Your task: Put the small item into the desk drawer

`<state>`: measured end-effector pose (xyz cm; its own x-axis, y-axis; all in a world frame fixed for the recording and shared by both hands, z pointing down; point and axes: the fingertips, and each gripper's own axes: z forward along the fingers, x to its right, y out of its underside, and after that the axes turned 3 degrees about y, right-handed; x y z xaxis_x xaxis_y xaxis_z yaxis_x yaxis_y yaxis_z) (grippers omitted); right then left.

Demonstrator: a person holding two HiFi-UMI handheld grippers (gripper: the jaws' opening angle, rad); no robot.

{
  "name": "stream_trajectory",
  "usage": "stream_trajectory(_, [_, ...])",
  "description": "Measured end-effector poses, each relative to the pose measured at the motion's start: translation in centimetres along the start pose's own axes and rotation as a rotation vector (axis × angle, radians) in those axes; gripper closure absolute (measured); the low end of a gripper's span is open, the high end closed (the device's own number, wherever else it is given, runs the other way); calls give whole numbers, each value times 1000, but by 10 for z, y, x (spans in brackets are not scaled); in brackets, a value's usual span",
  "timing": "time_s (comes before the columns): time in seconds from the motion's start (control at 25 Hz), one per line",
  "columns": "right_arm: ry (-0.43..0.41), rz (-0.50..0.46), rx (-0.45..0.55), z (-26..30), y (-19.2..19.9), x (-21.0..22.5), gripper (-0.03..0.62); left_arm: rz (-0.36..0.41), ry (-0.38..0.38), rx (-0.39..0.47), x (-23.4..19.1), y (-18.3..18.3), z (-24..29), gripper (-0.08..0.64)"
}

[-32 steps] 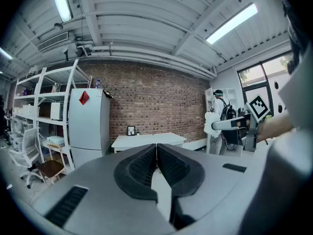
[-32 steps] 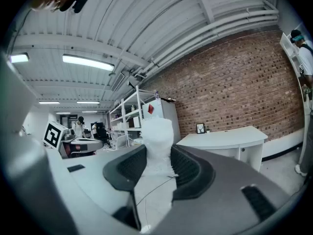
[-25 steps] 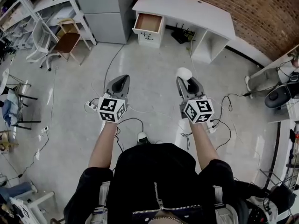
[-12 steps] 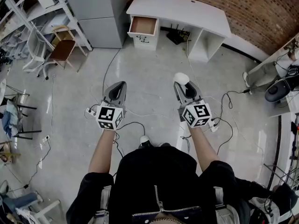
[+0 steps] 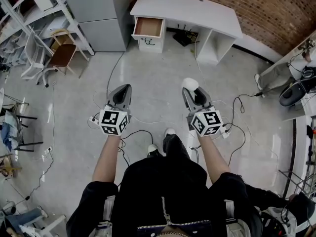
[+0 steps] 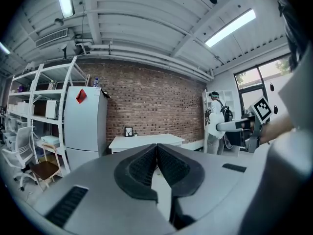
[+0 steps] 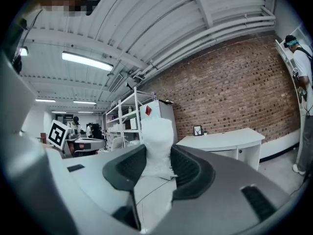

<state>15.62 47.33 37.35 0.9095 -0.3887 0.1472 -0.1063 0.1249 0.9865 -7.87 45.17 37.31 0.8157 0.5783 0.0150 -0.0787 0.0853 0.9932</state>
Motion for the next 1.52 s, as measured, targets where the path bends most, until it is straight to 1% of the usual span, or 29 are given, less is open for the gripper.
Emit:
stream_trajectory(0.28, [19, 36, -21, 30, 5, 32, 431, 8, 14, -17, -10, 1, 44, 540])
stream_trajectory(0.56, [3, 41, -29, 90, 3, 64, 431, 10, 15, -28, -32, 0, 102, 538])
stream_trajectory(0.68, [-6, 49, -30, 119, -4, 80, 431, 18, 12, -27, -46, -8, 126, 538])
stream_trajectory(0.88, [-30, 60, -40, 163, -16, 108, 431, 4, -19, -30, -71, -22, 168, 540])
stream_trajectory(1.16, [-80, 46, -51, 215, -31, 150, 431, -10, -56, -31, -84, -35, 227, 538])
stream_trajectory(1.36, [-123, 42, -73, 242, -31, 166, 431, -22, -88, -41, -90, -36, 253, 538])
stream_trajectory(1.52, [-142, 45, -78, 253, -31, 176, 431, -25, -99, -48, -88, -35, 266, 540])
